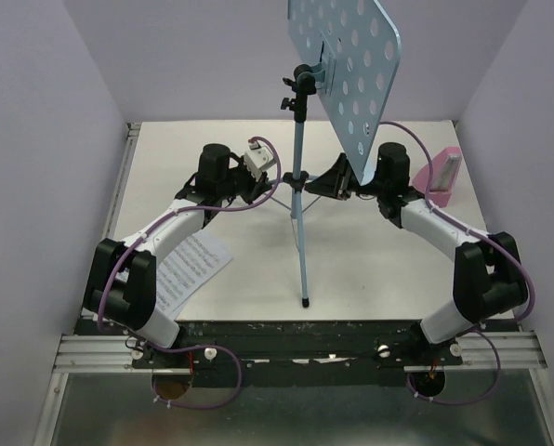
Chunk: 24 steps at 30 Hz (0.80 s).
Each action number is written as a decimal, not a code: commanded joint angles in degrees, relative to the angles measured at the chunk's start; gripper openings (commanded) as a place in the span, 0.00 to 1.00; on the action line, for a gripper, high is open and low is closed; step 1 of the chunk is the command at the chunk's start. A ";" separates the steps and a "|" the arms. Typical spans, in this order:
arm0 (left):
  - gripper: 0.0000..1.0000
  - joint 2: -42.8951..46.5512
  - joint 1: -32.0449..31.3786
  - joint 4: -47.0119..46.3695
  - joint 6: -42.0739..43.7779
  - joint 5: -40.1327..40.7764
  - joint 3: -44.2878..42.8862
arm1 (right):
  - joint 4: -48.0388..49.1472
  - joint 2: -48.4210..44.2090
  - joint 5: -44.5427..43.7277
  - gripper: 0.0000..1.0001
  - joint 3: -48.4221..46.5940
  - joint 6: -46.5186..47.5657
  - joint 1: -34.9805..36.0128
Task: Pack up the instrument practice props
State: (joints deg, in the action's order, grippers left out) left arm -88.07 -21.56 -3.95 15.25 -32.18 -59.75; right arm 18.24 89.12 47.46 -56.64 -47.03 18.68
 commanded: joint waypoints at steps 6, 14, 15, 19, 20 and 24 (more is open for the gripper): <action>0.00 -2.19 -1.73 11.41 -5.84 -3.15 2.09 | 1.97 3.25 -0.88 0.47 -3.91 -4.39 -0.13; 0.00 -2.45 -1.73 11.42 -5.75 -3.06 1.83 | 1.89 4.22 -1.06 0.24 -4.53 -2.99 -0.13; 0.00 -2.45 -1.73 11.59 -5.75 -2.97 1.74 | 1.54 4.04 -1.40 0.03 -4.36 -1.68 -0.13; 0.00 -2.54 -1.73 11.77 -5.40 -2.62 1.48 | 2.50 2.99 -0.89 0.00 -2.34 2.63 -0.13; 0.00 -2.63 -1.73 11.77 -5.40 -2.53 1.39 | 3.55 2.73 0.60 0.00 -1.81 4.29 -0.13; 0.00 -3.07 -1.55 11.77 -5.05 -2.27 1.12 | 5.67 1.67 6.93 0.00 -0.31 17.44 0.04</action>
State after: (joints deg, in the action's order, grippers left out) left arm -88.18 -21.65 -3.51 15.88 -32.08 -60.03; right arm 21.63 91.98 49.34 -58.76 -44.45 17.80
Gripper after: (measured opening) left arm 0.221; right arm 0.035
